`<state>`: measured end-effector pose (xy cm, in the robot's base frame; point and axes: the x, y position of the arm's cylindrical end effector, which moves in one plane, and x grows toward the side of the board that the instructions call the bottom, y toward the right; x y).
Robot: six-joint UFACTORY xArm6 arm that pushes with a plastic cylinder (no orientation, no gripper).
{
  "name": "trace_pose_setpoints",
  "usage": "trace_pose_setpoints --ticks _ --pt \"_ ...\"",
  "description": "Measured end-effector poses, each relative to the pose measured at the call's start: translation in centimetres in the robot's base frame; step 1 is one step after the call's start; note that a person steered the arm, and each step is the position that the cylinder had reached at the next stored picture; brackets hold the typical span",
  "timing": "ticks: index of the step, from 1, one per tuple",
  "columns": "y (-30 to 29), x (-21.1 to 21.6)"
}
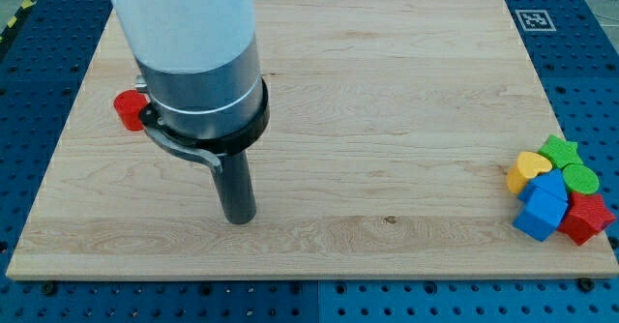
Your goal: Push red circle towards group of blocks
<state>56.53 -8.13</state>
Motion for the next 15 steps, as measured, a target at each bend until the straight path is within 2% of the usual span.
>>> trace_pose_setpoints --ticks 3,4,5,7,10,12,14,15 --pt "-4.6 0.0" --pt "-7.7 -0.2" --pt "-12.9 -2.8" --pt "-18.2 -5.8" --pt "-18.6 -5.9" --pt "-22.3 -6.7" --pt "-19.5 -12.6" --pt "-19.5 -13.5"
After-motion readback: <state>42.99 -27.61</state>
